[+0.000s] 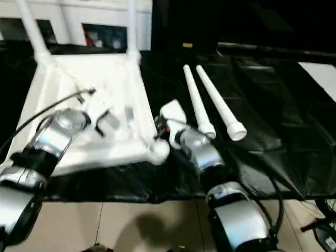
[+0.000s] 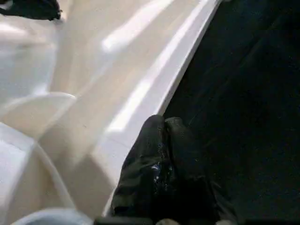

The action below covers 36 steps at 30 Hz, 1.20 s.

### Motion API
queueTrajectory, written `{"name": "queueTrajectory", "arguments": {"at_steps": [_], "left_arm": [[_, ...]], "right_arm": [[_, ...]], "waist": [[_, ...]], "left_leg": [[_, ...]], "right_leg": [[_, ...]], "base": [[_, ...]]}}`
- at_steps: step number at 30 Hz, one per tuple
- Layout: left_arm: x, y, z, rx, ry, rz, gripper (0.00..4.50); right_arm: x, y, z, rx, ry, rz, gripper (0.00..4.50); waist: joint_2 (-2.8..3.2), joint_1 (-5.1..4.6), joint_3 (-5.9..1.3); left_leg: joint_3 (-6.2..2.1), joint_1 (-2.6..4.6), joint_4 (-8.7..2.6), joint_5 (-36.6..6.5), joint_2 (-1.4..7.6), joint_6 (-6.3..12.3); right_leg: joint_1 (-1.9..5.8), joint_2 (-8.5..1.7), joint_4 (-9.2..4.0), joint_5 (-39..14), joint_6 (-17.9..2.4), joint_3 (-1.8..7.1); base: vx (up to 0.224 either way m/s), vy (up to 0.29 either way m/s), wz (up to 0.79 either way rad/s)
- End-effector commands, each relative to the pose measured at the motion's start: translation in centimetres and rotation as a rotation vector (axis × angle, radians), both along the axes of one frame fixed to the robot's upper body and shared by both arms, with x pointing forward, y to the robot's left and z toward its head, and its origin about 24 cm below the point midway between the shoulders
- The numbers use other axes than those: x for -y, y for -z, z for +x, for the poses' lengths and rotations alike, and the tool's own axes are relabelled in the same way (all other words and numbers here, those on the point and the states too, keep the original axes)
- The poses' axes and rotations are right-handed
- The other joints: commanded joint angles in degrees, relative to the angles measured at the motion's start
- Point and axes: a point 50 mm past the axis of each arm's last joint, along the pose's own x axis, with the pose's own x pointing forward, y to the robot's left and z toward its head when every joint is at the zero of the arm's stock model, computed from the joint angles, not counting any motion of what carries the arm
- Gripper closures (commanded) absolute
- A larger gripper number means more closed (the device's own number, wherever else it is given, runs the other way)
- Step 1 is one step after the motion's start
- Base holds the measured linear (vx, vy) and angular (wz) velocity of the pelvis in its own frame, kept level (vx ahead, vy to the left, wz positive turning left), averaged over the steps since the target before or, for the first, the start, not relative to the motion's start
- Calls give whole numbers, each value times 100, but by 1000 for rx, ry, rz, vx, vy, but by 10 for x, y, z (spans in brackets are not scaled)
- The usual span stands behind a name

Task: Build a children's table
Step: Rotate table base

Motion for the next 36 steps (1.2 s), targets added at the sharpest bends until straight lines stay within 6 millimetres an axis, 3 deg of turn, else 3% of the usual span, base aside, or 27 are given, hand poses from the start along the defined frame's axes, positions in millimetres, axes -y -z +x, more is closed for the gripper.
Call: {"name": "queueTrajectory", "arguments": {"at_steps": [1, 2, 4, 6, 9, 11, 13, 15, 18, 19, 23, 30, 34, 35, 36], "left_arm": [[-1, -1, 2, 30, -11, 12, 450], [-1, 0, 2, 30, -5, 7, 450], [0, -1, 1, 27, 13, -14, 450], [3, -4, -4, -14, 97, -79, 450], [9, -9, -7, -27, 164, -200, 450], [15, -20, -10, 25, 195, -318, 450], [17, -27, -12, 58, 200, -392, 418], [24, -42, -21, 129, 196, -570, 409], [29, -43, -30, 137, 204, -571, 383], [32, -41, -34, 137, 198, -560, 375], [35, -32, -39, 113, 163, -507, 353], [29, -44, -60, 147, 188, -547, 293], [25, -51, -82, 125, 280, -509, 271], [25, -54, -92, 107, 313, -516, 255], [25, -58, -97, 104, 334, -516, 252]], "right_arm": [[11, -7, 1, 36, 15, 14, 446], [15, -9, -1, 49, 8, 14, 446], [20, -11, -4, 64, -3, 17, 446], [34, -15, -12, 77, -14, 16, 446], [46, -17, -16, 83, 27, 4, 446], [57, -19, -19, 62, 90, 31, 413], [62, -20, -19, 63, 126, 35, 413], [78, -27, -15, 77, 273, 55, 408], [88, -34, -6, 102, 350, 38, 371], [92, -37, -1, 112, 376, 26, 362], [99, -45, 11, 125, 437, 12, 331], [108, -48, 32, -47, 570, -48, 285], [109, -54, 39, -33, 582, -52, 249], [109, -55, 40, -35, 578, -60, 243], [109, -55, 42, -38, 580, -49, 239]], "waist": [[111, 36, -476], [151, 53, -473], [123, 72, -467], [141, 98, -451], [133, 146, -432], [149, 164, -417], [148, 160, -419], [155, 150, -421], [154, 134, -410], [111, 115, -401], [120, 80, -409], [116, 67, -442], [130, 76, -333], [140, 65, -254], [144, 64, -255]], "left_leg": [[-52, 69, -327, -427, 123, 182], [-53, 66, -323, -402, 118, 213], [-46, 74, -323, -433, 127, 251], [-47, 83, -334, -503, 145, 245], [-35, 100, -350, -702, 151, 145], [-30, 115, -364, -910, 160, 39], [-33, 107, -368, -896, 168, 0], [-42, 96, -368, -892, 179, -63], [-31, 95, -369, -917, 152, -83], [-18, 87, -365, -926, 141, -72], [-10, 71, -344, -815, 116, -30], [-12, 50, -317, -586, 115, -4], [8, 38, -331, -739, 107, 44], [8, 39, -357, -917, 114, 17], [2, 55, -363, -1005, 117, -5]], "right_leg": [[403, -436, -278, 699, -1348, 302], [400, -449, -277, 684, -1359, 303], [406, -455, -297, 642, -1361, 304], [395, -466, -313, 505, -1383, 302], [378, -469, -341, 177, -1399, 309], [358, -468, -369, -136, -1364, 317], [355, -466, -365, -79, -1388, 315], [371, -484, -334, -88, -1402, 316], [351, -444, -366, -306, -1300, 303], [351, -430, -390, -426, -1218, 303], [335, -407, -395, -532, -1061, 303], [350, -393, -294, 54, -1251, 288], [294, -394, -327, -138, -1217, 295], [254, -384, -353, -391, -1188, 292], [260, -382, -357, -518, -1185, 287]], "base": [[0, 0, 0], [0, 0, 0], [0, 0, 0], [0, 0, 0], [0, 0, 0], [0, 0, 0], [0, 0, 0], [0, 0, 0], [0, 0, 0], [0, 0, 0], [0, 0, 0], [0, 0, 0], [0, 0, 0], [0, 0, 0], [0, 0, 0]]}}
